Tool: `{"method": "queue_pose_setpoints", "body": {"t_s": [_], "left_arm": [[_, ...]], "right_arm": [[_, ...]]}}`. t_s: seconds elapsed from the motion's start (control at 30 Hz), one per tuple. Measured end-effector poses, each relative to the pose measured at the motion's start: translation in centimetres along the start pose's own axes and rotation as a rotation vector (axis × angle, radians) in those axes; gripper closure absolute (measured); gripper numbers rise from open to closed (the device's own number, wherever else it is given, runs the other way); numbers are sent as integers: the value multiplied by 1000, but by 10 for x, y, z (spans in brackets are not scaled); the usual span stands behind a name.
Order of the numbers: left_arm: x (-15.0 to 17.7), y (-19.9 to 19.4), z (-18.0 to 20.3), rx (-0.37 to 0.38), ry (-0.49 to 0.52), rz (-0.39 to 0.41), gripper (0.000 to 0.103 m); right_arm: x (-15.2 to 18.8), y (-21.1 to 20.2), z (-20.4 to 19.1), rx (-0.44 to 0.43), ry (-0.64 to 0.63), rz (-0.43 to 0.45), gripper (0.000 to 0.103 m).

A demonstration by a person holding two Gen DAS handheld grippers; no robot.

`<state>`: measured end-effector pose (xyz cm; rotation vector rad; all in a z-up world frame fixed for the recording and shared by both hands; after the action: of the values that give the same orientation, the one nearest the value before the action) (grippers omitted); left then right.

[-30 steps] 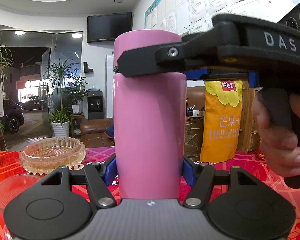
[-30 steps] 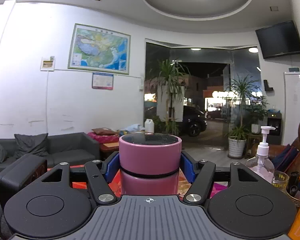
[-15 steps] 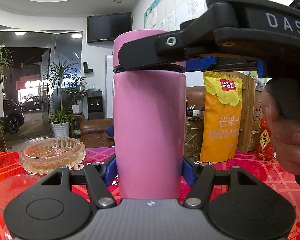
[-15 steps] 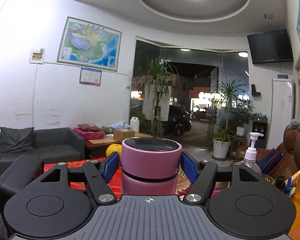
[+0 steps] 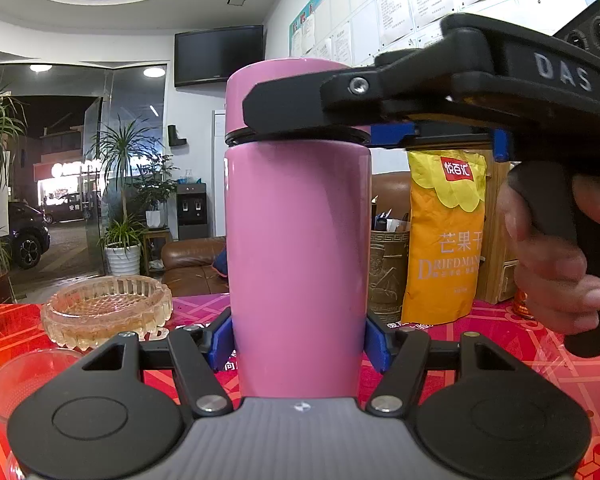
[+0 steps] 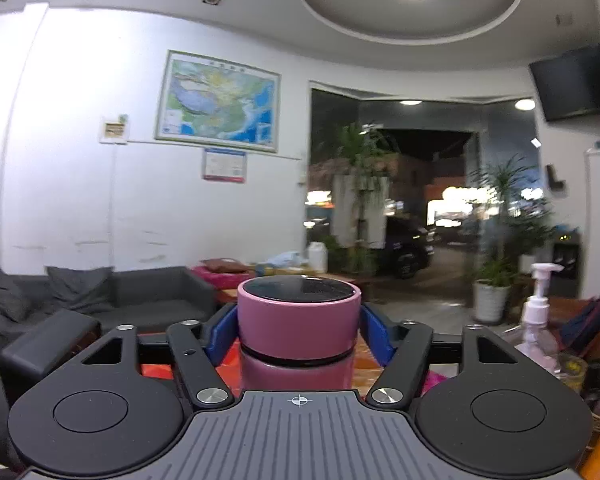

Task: Unscrew bottle cap and pour
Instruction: 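Hold the pink bottle with the left gripper while the right gripper keeps twisting the cap, then lift the unscrewed pink cap off the bottle's steel neck with the right gripper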

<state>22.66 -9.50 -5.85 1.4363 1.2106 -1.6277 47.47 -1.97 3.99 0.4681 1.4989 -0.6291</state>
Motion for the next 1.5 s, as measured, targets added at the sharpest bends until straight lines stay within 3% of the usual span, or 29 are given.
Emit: {"method": "queue_pose_setpoints", "body": {"t_s": [0.23,0.4,0.43,0.53,0.77,1.2,1.5], "left_arm": [[0,0,-1,0,0,1,37],[0,-1,-1,0,0,1,38],[0,-1,-1,0,0,1,38],[0,-1,-1,0,0,1,37],[0,-2,-2,0,0,1,37],[-1,-2,-2,0,3,1,37],[0,-3,-2,-1,7,2,37]], "right_arm": [[6,-2,-27,151,-46,-30,28],[13,6,-47,211,-23,-37,32],[14,6,-50,207,-13,-39,38],[11,6,-56,191,6,-44,38],[2,0,-40,165,49,-29,38],[-24,6,-36,186,-14,-37,38],[-42,15,-28,171,24,-32,37]]}}
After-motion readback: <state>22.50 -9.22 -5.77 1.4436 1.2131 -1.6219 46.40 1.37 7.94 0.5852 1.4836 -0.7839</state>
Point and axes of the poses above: each gripper's, at about its wrist camera, not at the fingertips, and y roughly the way its jaws point, z to its right, x to its underside, the point moved 5 cm from there along y, roughly the way its jaws point
